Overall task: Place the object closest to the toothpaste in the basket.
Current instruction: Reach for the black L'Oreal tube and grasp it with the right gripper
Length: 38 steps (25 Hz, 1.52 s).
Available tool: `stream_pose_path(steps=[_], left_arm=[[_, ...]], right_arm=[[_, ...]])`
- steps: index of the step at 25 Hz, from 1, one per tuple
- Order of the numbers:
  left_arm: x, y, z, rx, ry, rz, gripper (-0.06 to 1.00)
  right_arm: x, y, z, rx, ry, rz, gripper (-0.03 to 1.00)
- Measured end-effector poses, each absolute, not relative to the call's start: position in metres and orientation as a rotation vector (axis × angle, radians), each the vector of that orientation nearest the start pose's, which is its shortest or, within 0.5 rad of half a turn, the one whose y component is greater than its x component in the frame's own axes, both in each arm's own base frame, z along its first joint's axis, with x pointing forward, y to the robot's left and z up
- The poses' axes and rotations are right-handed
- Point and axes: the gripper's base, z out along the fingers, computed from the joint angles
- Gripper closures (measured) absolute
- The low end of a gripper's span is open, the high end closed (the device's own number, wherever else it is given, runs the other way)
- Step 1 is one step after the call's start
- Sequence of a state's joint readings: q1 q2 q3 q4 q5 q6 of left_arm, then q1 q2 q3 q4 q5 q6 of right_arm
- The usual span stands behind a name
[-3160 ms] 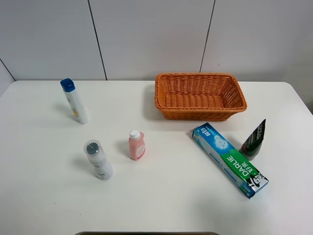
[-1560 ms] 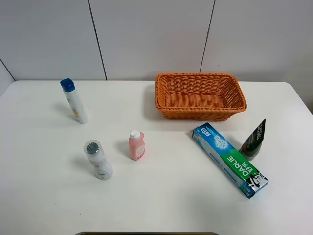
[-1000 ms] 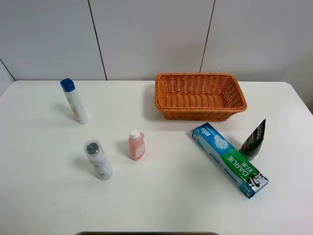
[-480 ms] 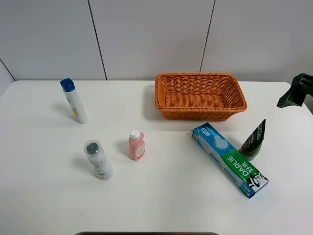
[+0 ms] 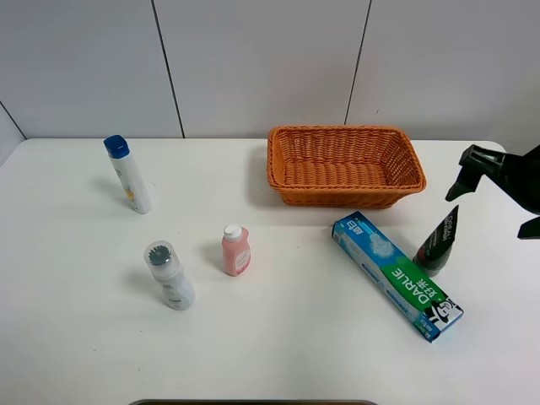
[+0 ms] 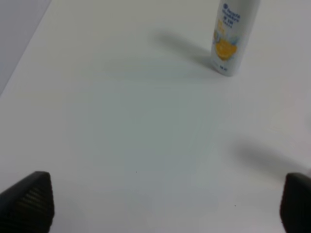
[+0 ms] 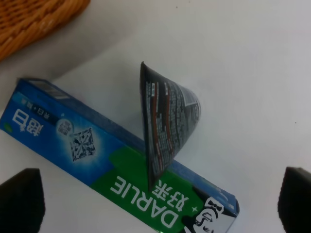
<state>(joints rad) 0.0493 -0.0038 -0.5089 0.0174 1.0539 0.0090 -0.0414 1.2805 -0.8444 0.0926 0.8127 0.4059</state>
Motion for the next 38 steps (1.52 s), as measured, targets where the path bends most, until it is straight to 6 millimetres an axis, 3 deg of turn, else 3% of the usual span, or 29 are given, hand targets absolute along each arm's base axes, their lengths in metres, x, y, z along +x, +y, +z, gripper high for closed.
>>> stream_pose_path(steps=[15, 29, 38], left_arm=[[-0.006, 0.001, 0.280, -0.042, 2.025, 0.058, 0.00], [-0.006, 0.001, 0.280, -0.042, 2.025, 0.058, 0.00], [-0.006, 0.001, 0.280, -0.042, 2.025, 0.058, 0.00]], right_arm=[[0.267, -0.005, 0.211, 0.716, 2.734, 0.192, -0.02], [0.285, 0.007, 0.160, 0.684, 2.865, 0.157, -0.02], [0.286, 0.007, 0.151, 0.663, 2.896, 0.126, -0.02]])
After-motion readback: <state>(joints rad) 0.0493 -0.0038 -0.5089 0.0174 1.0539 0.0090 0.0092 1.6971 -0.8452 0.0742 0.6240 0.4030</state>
